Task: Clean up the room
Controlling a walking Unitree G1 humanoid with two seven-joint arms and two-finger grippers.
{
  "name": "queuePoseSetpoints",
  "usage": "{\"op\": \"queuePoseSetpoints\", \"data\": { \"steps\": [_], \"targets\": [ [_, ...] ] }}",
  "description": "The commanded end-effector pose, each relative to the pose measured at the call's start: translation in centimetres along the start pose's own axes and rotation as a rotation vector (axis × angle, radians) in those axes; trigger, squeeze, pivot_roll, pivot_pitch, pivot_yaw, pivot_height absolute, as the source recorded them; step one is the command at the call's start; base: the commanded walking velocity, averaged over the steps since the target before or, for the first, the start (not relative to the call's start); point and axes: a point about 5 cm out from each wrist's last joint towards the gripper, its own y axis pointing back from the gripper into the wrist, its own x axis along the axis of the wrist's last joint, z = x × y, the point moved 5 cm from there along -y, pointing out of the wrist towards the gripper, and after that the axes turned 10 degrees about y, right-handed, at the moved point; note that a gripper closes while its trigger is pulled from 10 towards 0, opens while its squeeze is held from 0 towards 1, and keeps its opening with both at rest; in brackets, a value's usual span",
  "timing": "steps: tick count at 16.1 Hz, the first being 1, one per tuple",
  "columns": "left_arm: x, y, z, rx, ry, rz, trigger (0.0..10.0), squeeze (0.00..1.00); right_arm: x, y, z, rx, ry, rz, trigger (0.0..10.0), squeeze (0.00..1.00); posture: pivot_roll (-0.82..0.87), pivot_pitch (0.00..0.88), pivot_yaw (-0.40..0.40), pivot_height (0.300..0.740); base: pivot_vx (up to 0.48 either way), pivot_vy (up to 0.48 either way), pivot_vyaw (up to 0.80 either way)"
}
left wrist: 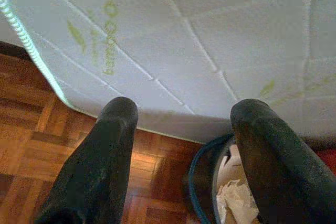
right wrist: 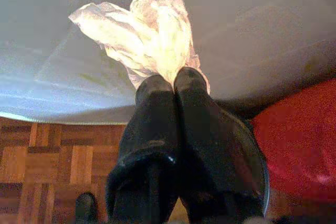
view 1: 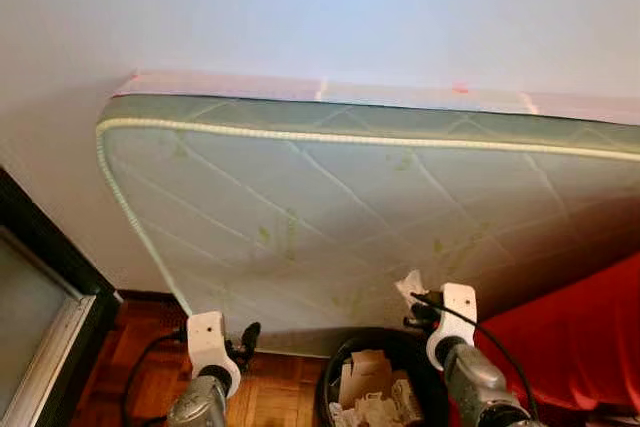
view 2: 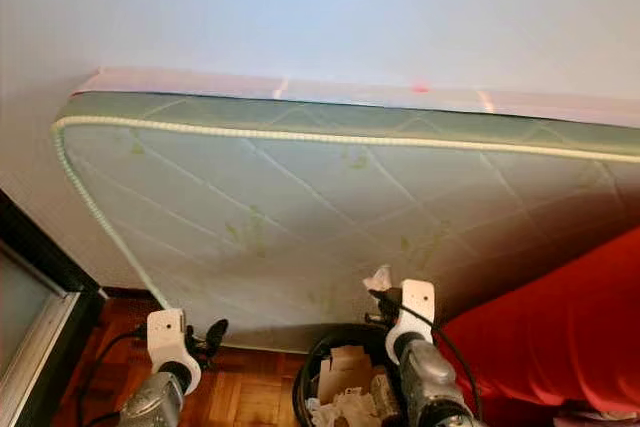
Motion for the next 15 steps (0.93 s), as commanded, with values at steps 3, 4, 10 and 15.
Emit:
{"op": "queuePoseSetpoints", "data": {
  "steps": [3,4,10,15],
  "targets": [
    [-0.6,0.1,0.3,-0.011,-0.004,-0.023,10.0,0.00,-0.2,0.0,0.3,-0.018,0.041,-0.015,10.0,0.00,0.19,0.134,-0.067,0.740,0.000,0.000,0.00],
    [-0.6,0.1,0.3,-0.012,-0.005,-0.023,10.0,0.00,-0.1,0.0,0.3,-0.020,0.048,-0.014,10.0,0.00,0.19,0.134,-0.067,0.740,0.000,0.000,0.00],
    [-0.5,0.0,0.4,-0.015,-0.003,-0.027,10.0,0.00,-0.5,0.1,0.7,-0.028,0.095,-0.043,10.0,0.00,0.19,0.124,-0.063,0.740,0.000,0.000,0.00],
    [-0.5,-0.1,0.4,-0.016,-0.001,-0.034,10.0,0.00,-1.7,0.4,1.0,-0.039,0.167,-0.098,10.0,0.00,0.18,0.120,-0.062,0.740,0.000,0.000,0.00]
  ]
}}
